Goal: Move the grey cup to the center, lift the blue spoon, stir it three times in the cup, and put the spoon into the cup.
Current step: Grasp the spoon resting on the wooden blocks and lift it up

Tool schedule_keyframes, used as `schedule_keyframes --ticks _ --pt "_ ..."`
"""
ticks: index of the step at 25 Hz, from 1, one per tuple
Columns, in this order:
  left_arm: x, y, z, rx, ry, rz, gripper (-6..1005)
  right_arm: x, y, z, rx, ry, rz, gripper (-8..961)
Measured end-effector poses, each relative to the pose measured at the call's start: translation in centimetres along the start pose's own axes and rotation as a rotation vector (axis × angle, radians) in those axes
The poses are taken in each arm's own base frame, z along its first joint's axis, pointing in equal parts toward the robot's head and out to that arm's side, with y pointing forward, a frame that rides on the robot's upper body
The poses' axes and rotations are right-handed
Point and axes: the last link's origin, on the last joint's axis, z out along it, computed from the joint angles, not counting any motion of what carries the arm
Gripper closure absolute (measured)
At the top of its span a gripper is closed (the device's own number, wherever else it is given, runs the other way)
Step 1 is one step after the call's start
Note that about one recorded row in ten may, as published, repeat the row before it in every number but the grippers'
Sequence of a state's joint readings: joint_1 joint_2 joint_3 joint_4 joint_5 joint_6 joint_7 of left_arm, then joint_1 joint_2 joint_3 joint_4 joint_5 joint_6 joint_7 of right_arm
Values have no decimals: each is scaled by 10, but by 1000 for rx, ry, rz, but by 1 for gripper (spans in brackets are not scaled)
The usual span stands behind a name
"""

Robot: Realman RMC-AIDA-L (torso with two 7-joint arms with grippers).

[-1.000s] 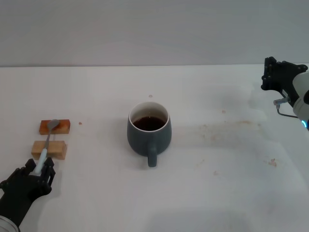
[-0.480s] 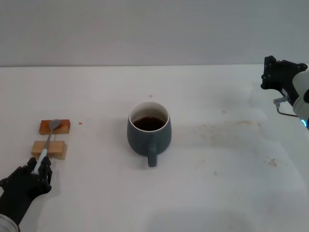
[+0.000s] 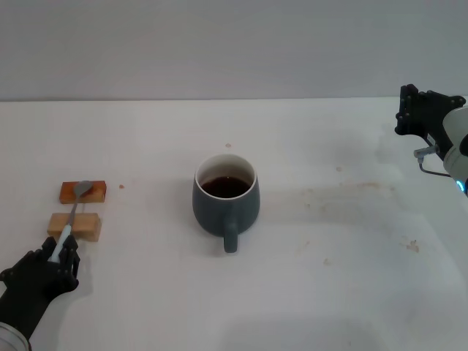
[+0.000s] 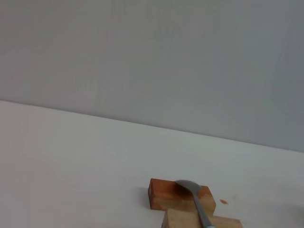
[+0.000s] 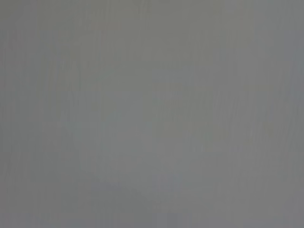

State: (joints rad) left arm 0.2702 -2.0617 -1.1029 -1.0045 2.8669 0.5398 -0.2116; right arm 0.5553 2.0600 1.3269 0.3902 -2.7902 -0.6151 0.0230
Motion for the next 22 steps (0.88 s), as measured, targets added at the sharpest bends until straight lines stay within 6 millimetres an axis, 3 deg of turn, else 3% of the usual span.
schedule_keyframes --ticks 22 --pt "-4 0 0 2 -10 0 727 0 0 0 0 0 0 924"
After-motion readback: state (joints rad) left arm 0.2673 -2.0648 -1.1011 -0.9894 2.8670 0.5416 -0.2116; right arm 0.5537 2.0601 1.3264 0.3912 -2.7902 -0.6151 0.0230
